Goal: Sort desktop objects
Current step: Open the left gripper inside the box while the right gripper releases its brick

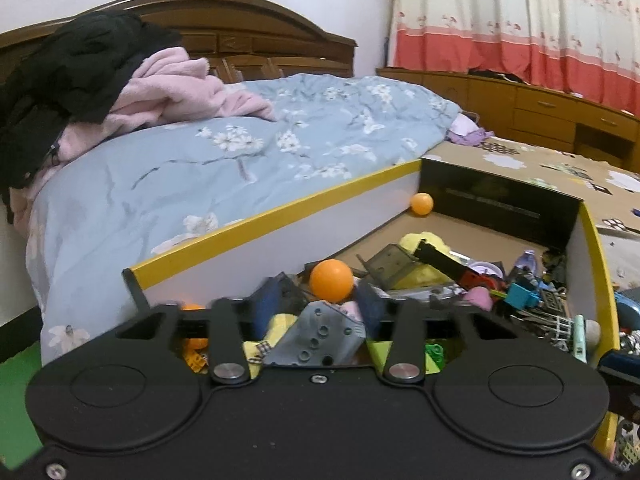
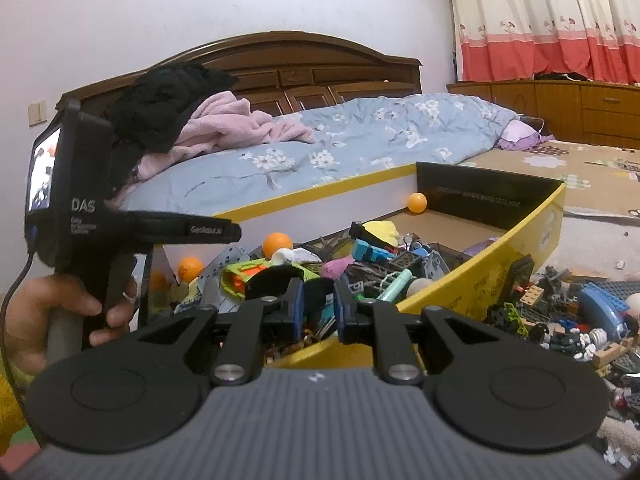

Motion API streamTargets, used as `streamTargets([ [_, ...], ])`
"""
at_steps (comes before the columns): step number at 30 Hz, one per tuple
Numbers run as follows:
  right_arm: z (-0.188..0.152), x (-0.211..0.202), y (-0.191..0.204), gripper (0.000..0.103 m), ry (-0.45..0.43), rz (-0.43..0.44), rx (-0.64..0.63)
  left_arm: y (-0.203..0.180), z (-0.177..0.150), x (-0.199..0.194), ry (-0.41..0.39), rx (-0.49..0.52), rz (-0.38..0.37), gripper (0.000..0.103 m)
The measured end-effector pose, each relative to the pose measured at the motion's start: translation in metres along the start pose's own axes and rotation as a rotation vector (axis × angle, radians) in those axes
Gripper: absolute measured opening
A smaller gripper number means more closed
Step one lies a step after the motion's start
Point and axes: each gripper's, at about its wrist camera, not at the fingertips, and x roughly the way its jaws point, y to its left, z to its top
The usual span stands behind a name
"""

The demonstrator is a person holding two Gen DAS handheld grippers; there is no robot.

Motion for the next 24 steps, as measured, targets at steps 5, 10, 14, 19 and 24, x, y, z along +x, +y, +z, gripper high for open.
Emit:
streamTargets([
  [5,0.001,-0.004,-0.008,0.074,-0.019,0.034,0.050,0.002,-0.002,-0.004,-0.012,-0.011,0.011,0.083],
  [10,0.004,-0.013,-0.007,0.087,-0.046,0.049,0.062,-0.002,0.001,-0.011,-0.009,-0.007,0.005,0.095],
  [14,0.006,-0.016,-0.007,0.092,-0.036,0.057,0.064,-0.005,0.003,-0.018,-0.015,0.002,0.000,0.100],
  [19,0.004,-0.023,-0.009,0.100,-0.036,0.051,0.075,-0.012,0.004,-0.028,-0.014,0.016,0.010,0.103],
  [24,0.006,-0.034,-0.008,0.103,-0.048,0.026,0.069,-0.016,0.005,-0.038,0.002,0.004,0.000,0.103],
])
